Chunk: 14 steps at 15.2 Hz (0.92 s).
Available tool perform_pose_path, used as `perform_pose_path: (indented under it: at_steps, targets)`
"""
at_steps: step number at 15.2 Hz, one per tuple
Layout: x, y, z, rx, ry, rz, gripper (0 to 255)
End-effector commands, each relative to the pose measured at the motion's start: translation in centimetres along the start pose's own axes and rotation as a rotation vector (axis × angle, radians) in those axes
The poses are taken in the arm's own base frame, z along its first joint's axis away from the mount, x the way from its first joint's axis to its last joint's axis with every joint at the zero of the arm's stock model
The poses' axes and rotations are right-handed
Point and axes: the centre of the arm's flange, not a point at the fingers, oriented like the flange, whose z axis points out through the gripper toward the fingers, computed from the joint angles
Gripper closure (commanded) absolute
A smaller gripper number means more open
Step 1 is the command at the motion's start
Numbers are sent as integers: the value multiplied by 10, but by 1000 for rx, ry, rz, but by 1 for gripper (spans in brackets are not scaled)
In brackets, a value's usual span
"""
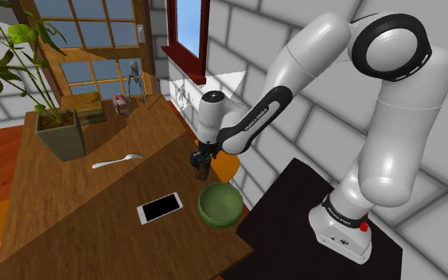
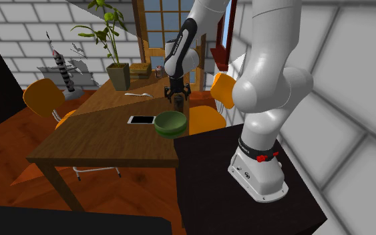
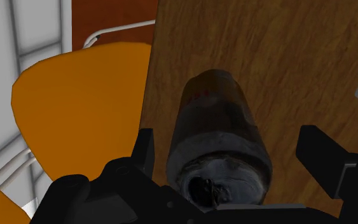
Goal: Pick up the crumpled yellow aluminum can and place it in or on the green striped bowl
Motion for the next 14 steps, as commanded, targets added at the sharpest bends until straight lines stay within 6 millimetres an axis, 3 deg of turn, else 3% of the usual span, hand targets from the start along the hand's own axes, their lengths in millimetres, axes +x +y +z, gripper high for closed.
perform_pose_path:
  at_steps: [1,2,11,14]
  targets:
    - [0,0,0,0,0,0,0]
    - [0,0,0,0,0,0,255]
    - [0,0,0,0,0,0,255]
    - [1,1,-16,0,0,0,255]
